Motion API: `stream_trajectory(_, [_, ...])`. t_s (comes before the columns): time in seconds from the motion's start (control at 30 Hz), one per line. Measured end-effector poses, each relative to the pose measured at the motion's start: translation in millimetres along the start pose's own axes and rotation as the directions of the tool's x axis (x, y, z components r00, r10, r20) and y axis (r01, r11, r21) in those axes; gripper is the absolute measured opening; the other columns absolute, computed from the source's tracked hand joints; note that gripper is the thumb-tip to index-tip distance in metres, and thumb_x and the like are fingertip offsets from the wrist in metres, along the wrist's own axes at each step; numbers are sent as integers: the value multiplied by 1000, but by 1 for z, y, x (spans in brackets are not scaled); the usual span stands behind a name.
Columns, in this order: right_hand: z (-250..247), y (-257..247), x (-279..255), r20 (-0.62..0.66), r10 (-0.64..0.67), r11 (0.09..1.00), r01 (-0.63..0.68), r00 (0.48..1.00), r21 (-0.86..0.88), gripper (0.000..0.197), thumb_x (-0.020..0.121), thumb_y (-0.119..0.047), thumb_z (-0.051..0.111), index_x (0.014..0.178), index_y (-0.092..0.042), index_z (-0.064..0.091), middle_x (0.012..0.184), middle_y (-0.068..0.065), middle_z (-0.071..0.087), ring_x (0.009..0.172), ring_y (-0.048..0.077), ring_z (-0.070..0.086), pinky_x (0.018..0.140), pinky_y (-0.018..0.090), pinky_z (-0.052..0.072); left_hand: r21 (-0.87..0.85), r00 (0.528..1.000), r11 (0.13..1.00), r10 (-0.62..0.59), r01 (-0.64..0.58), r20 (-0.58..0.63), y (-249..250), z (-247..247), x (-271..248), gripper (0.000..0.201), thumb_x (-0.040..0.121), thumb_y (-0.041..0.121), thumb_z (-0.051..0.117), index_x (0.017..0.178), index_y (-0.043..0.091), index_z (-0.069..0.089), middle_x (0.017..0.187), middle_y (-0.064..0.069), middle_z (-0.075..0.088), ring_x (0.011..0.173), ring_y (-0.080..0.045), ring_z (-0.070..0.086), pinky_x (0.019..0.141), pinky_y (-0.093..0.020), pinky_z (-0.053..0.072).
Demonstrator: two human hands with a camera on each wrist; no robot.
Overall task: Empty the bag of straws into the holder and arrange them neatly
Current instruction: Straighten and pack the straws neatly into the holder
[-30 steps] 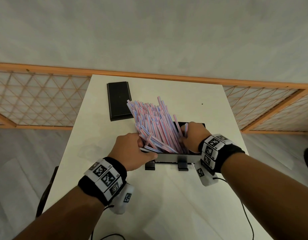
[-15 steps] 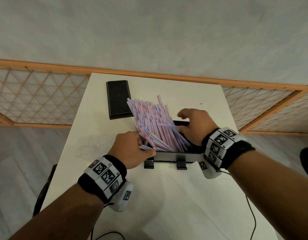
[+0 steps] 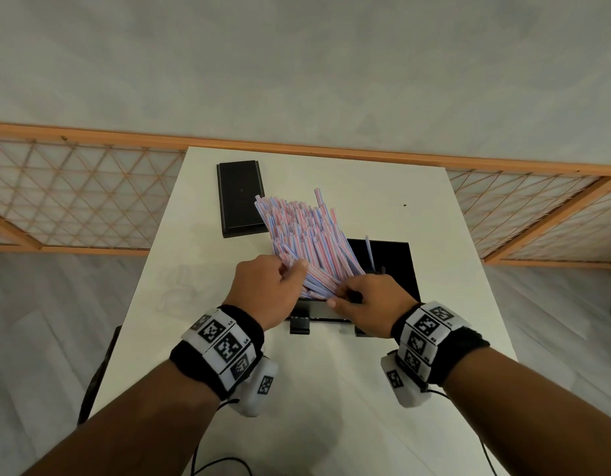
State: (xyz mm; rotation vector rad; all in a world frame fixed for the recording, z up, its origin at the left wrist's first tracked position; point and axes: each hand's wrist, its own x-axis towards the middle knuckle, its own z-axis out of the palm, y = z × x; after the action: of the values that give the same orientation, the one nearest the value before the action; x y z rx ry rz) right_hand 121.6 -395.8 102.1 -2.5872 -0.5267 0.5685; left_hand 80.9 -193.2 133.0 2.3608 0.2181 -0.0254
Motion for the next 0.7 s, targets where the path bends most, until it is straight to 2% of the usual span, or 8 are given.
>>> stream_trajectory(0.07, [2, 3, 0, -7, -21, 1000, 22, 1000, 16, 31, 92, -51, 61, 86, -21, 68, 77, -5, 67, 72, 9, 62, 63, 21, 46, -19, 996, 998, 62, -64, -68, -2, -2, -1, 51, 103, 35, 50, 60, 8, 54, 53, 0, 55, 53, -17, 53, 53, -18, 43])
stream_trajectory(0.13, [1, 5, -1, -72, -38, 999, 41, 997, 29, 30, 90, -49, 65, 83, -20, 68, 75, -4, 67, 71, 10, 62, 64, 22, 46, -62, 985, 993, 86, -96, -149, -5, -6, -1, 52, 104, 33, 49, 61, 6, 57, 54, -7, 62, 55, -25, 61, 59, -34, 49])
stream_trajectory(0.23, [-4, 8, -4, -142, 20, 1000, -21, 990, -4, 38, 86, -55, 66, 76, -19, 59, 69, -4, 61, 64, 11, 57, 57, 20, 40, -249, 987, 966, -99, 66, -123, -9, -8, 1, 51, 102, 37, 51, 67, 3, 64, 59, -11, 68, 58, -30, 68, 66, -44, 59])
stream_trajectory(0.33, [-2, 7, -7, 22, 32, 999, -32, 999, -36, 40, 84, -64, 60, 77, -26, 55, 72, -7, 60, 66, 9, 59, 60, 26, 48, -378, 942, 865, -329, 330, 69, -11, -4, 1, 46, 100, 43, 52, 84, 4, 73, 80, -15, 75, 54, -28, 70, 58, -36, 58])
stream_trajectory(0.43, [0, 3, -6, 12, -73, 997, 73, 997, -4, 29, 88, -53, 64, 87, -24, 62, 77, -3, 64, 70, 14, 62, 65, 30, 51, -537, 906, 741, -407, 404, 120, -10, -5, 1, 42, 100, 41, 52, 84, 8, 72, 82, -13, 76, 47, -28, 65, 48, -28, 46])
stream_trajectory(0.5, [-1, 3, -5, -30, -60, 996, 62, 998, 57, 27, 88, -46, 66, 87, -20, 62, 78, 1, 66, 67, 17, 65, 64, 34, 55, -546, 903, 730, -407, 411, 137, -10, -6, 2, 39, 100, 39, 52, 85, 9, 72, 81, -9, 77, 47, -29, 64, 48, -28, 46])
stream_trajectory(0.63, [-1, 0, 0, 148, 33, 992, -15, 988, -125, 34, 86, -59, 63, 80, -27, 53, 78, -7, 60, 71, 13, 60, 63, 29, 49, -426, 898, 792, -364, 438, 246, -7, -10, 2, 31, 101, 41, 50, 86, 18, 65, 95, -7, 70, 60, -33, 72, 59, -32, 50])
stream_trajectory(0.7, [-5, -1, 3, 159, 23, 996, -8, 987, -90, 32, 86, -57, 63, 88, -25, 59, 83, -6, 63, 75, 15, 64, 69, 31, 54, -414, 882, 783, -360, 463, 305, -3, -12, 2, 29, 102, 47, 47, 94, 22, 58, 99, -2, 66, 68, -36, 75, 63, -34, 52])
